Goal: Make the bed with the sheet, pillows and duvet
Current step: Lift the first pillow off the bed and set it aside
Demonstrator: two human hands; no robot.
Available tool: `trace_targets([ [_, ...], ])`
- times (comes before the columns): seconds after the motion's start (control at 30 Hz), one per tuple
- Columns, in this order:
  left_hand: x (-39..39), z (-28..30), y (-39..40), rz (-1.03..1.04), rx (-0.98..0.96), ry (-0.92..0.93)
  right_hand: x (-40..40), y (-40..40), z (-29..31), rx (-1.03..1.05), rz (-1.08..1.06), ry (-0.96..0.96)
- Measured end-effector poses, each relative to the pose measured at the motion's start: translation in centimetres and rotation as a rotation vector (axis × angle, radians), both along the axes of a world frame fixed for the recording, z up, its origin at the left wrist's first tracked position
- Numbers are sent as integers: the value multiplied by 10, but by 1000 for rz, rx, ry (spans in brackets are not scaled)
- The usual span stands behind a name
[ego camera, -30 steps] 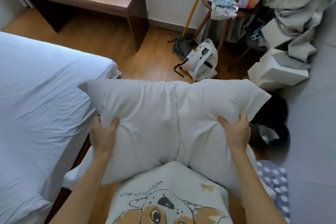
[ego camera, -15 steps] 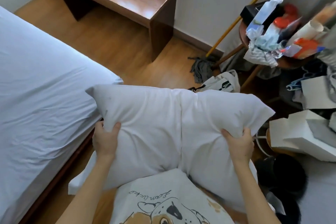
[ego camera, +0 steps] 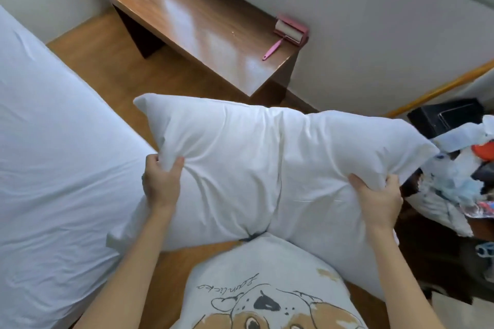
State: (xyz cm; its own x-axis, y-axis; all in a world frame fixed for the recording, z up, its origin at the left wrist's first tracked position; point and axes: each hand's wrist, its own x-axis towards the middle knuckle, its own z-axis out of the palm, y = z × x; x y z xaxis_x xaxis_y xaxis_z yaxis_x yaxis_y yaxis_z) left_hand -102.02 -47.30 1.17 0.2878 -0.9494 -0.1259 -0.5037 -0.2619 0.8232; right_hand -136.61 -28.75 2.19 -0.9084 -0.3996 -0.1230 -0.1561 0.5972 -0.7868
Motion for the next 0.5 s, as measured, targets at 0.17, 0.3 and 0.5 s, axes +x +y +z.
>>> trace_targets([
  [0.17, -24, -15, -106, 130, 42, -20, -39, -163, -21, 18, 149, -53],
  [0.3, -45, -19, -181, 304, 57, -27, -64, -312, -21, 6, 313, -99],
  [0.5, -33, 6, -269, 565, 15, -43, -65, -498, 7, 53, 562, -107],
])
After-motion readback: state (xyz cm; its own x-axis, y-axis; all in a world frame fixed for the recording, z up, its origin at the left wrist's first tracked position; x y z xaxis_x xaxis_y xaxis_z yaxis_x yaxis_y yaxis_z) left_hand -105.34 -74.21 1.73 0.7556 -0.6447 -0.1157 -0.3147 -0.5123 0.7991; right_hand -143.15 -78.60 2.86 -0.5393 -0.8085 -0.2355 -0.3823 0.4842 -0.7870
